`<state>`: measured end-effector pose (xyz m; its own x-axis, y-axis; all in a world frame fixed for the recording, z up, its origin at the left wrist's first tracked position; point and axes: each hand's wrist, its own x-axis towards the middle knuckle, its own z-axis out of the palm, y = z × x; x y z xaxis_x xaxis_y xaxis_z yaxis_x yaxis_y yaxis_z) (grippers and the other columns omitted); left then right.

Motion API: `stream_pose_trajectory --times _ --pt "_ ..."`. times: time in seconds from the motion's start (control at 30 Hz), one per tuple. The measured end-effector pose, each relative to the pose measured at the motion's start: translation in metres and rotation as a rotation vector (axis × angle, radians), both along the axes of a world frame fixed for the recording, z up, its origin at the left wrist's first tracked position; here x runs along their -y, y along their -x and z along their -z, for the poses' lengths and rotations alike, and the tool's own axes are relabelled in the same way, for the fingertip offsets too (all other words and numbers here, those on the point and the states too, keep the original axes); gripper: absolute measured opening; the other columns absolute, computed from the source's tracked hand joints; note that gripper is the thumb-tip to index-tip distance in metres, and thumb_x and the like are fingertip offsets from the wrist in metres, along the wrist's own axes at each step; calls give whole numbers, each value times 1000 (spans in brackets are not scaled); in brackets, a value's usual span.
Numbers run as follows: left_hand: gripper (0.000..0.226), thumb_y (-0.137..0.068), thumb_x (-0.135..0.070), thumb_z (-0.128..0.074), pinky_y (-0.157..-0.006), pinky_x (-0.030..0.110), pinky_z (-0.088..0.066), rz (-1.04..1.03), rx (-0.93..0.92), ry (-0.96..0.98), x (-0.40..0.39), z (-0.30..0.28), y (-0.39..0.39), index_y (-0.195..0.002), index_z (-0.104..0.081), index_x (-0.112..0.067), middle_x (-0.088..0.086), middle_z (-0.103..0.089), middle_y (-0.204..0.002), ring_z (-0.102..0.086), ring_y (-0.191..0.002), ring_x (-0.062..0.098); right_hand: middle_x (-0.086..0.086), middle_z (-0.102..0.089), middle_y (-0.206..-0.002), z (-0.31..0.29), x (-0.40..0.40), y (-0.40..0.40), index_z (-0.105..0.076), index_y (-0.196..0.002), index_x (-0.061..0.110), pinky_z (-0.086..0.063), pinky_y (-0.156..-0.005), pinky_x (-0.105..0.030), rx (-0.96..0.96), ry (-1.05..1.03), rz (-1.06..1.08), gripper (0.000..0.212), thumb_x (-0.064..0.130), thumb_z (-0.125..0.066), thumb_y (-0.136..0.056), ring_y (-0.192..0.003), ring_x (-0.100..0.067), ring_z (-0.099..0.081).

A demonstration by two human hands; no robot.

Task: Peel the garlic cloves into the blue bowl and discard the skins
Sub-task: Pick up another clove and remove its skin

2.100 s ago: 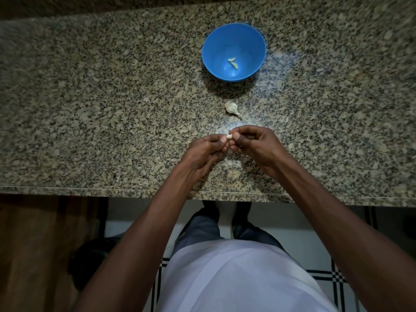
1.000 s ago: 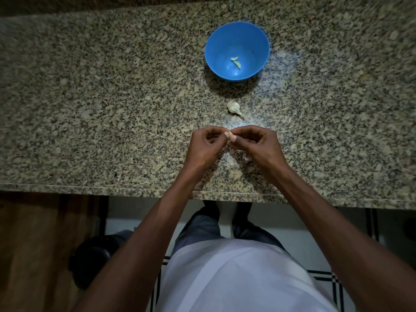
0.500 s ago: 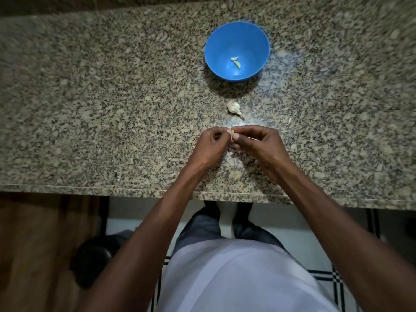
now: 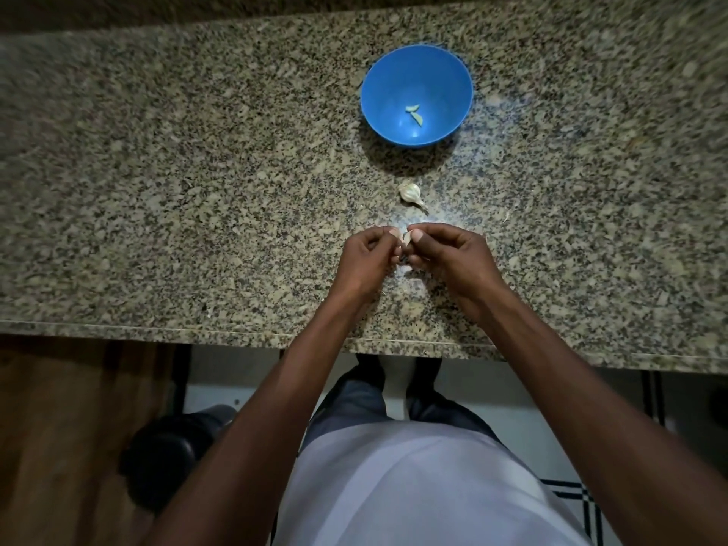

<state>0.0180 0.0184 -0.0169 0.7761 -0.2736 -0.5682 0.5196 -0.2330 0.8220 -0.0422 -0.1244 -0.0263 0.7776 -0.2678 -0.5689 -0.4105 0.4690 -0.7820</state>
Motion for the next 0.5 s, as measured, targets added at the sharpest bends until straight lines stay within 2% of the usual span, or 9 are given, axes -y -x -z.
stream_pose_trajectory --times 0.13,0.23,0.3,0.4,0.5 --pt "16 -97 -10 -69 -88 31 -61 -55 -9 43 -4 -3 2 -110 -72 -1 17 -76 -99 -71 -86 19 -16 -78 -101 -1 1 1 -77 -113 4 -62 -83 -33 -19 -51 -28 19 8 -73 -95 -93 -28 -71" --pt "17 -97 -13 -71 -91 36 -62 -23 49 4 -8 0 1 -112 -73 -5 14 -77 -103 -75 -96 24 -22 -77 -107 -2 0 0 -76 -113 2 -58 -95 -45 -12 -14 -51 19 8 -73 -95 -96 -32 -71" --pt "23 -96 -21 -73 -92 37 -62 28 98 -19 -10 2 1 -115 -74 -7 9 -78 -102 -75 -99 24 -23 -76 -108 -2 0 -1 -76 -112 1 -57 -98 -50 -5 24 -67 19 8 -73 -95 -95 -32 -71" --pt "29 -88 -28 -82 -88 33 -63 72 176 -57 -12 -2 2 -110 -77 -9 3 -79 -100 -77 -94 16 -17 -78 -105 -4 -1 -1 -76 -110 3 -60 -93 -45 0 61 -87 18 10 -74 -93 -89 -24 -72" --pt "31 -83 -28 -86 -80 36 -65 79 204 -111 -14 -4 0 -103 -78 -6 4 -80 -90 -78 -82 17 -11 -79 -99 -3 -1 0 -76 -109 2 -62 -78 -32 26 159 -111 16 9 -74 -95 -84 -18 -76"
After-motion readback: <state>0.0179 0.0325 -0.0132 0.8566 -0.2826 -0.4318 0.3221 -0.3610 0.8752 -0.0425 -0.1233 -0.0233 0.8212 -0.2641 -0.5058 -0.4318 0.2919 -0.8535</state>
